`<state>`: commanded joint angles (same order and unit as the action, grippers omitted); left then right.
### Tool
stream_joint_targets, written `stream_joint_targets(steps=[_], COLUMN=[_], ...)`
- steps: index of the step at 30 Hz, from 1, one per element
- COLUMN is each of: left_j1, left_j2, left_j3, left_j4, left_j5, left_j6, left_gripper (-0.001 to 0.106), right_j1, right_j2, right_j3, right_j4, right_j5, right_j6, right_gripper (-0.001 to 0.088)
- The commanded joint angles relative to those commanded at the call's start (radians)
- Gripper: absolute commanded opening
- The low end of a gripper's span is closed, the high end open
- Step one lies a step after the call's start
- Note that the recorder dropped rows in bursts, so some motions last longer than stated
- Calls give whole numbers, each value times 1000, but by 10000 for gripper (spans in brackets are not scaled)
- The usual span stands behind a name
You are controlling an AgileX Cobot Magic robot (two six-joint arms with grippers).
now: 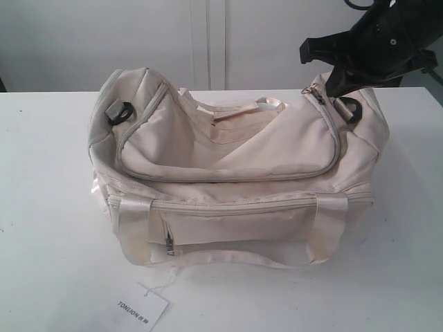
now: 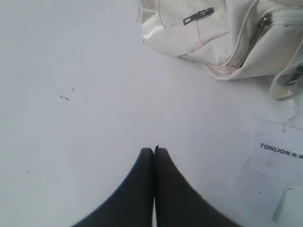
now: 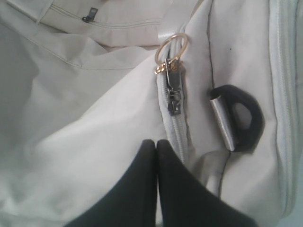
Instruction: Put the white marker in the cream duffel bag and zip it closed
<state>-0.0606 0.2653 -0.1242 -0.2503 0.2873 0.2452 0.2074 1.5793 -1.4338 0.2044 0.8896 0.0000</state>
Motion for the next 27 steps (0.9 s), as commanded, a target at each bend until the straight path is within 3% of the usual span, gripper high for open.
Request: stream_joint_targets(steps=[3, 7, 22, 27], left_j1=[0, -2, -2, 0], left_j2=[-141, -265, -265, -265], left_j3=[124, 124, 124, 124], left_j4=[31, 43, 43, 55], left_j5=[-50, -53, -52, -52], left_j6=[0, 6, -6, -68], left_gripper=[0, 0, 0, 0], right_j1=[0, 0, 0, 0], right_j2=[0, 0, 0, 0], right_j3=[0, 0, 0, 0], right_j4=[0, 0, 4, 4], right_j5=[2, 1, 0, 0], right_j6=[0, 0, 0, 0], right_gripper=[0, 0, 0, 0])
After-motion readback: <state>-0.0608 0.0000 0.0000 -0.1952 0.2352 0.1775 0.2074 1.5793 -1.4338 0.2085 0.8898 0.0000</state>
